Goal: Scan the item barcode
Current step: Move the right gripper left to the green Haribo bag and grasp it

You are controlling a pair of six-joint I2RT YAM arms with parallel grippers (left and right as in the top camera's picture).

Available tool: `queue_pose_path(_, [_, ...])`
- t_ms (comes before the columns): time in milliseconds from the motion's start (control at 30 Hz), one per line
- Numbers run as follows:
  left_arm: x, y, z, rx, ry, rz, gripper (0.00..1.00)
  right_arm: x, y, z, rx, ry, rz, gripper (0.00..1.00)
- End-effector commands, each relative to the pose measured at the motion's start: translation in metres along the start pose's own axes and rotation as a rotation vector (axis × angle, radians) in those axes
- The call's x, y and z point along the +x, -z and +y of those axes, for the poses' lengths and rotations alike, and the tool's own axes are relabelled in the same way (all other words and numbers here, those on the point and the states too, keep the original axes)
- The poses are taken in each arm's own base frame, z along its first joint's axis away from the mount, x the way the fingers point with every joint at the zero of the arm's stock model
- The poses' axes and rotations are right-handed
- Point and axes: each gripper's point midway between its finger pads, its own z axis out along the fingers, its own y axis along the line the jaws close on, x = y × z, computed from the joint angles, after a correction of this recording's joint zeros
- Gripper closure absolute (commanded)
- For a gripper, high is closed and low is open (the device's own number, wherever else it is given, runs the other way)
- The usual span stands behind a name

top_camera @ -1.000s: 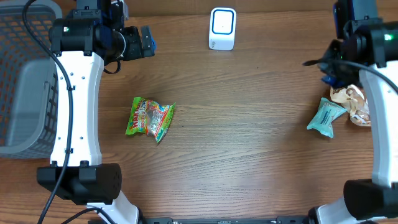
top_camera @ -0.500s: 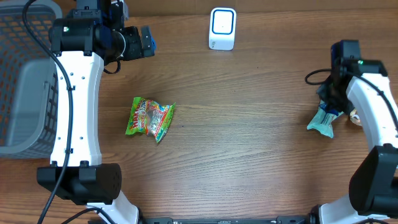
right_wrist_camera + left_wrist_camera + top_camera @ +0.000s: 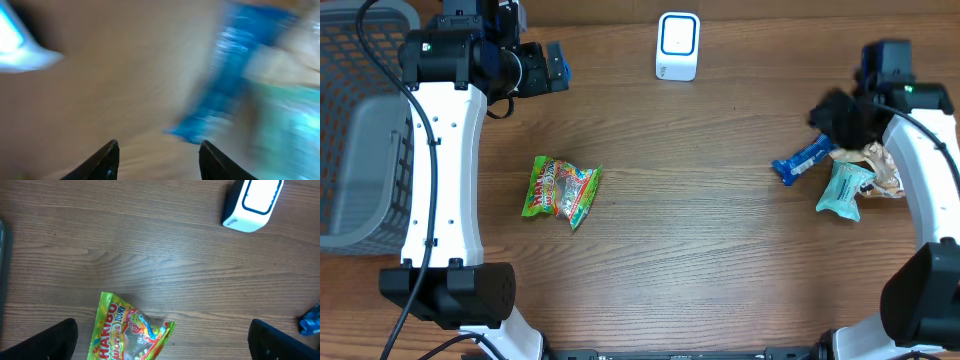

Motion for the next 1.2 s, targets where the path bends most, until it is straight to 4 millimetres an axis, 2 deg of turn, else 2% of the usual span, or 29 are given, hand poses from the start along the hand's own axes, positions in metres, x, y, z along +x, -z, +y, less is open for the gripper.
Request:
queue_pose_path(0, [-0.001, 0.0, -0.003, 0.001, -0.003, -0.005, 0.0, 0.036, 0.011, 0.088, -0.325, 0.115, 0.128, 0.46])
queue_pose_path(133, [-0.001, 0.0, -0.003, 0.001, -0.003, -0.005, 0.0, 0.066, -0.006, 0.124, -0.309, 0.117, 0.158, 0.42])
queue_pose_path(233, [-0.001, 0.0, -0.003, 0.001, -0.003, -0.005, 0.0, 0.099, -0.029, 0.151, -0.313, 0.145, 0.215, 0.37])
queue_pose_path(333, [-0.001, 0.0, -0.003, 0.001, -0.003, -0.005, 0.0, 0.134, -0.057, 0.171, -0.322, 0.181, 0.286, 0.36])
queue_pose_path(467, [-0.001, 0.0, -0.003, 0.001, -0.003, -0.005, 0.0, 0.176, -0.083, 0.198, -0.397, 0.245, 0.389, 0.34])
queue_pose_path(667, [-0.001, 0.0, -0.003, 0.001, -0.003, -0.005, 0.0, 0.224, -0.118, 0.224, -0.481, 0.327, 0.471, 0.27])
queue_pose_path(867, [-0.001, 0.0, -0.003, 0.001, -0.003, -0.005, 0.0, 0.263, -0.14, 0.24, -0.54, 0.393, 0.522, 0.25])
queue_pose_path(1000, [-0.001, 0.0, -0.003, 0.001, -0.003, -0.005, 0.0, 0.284, -0.152, 0.246, -0.55, 0.43, 0.527, 0.25])
queue_pose_path(1167, [-0.001, 0.0, -0.003, 0.001, -0.003, -0.005, 0.01, 0.298, -0.17, 0.251, -0.56, 0.44, 0.515, 0.26])
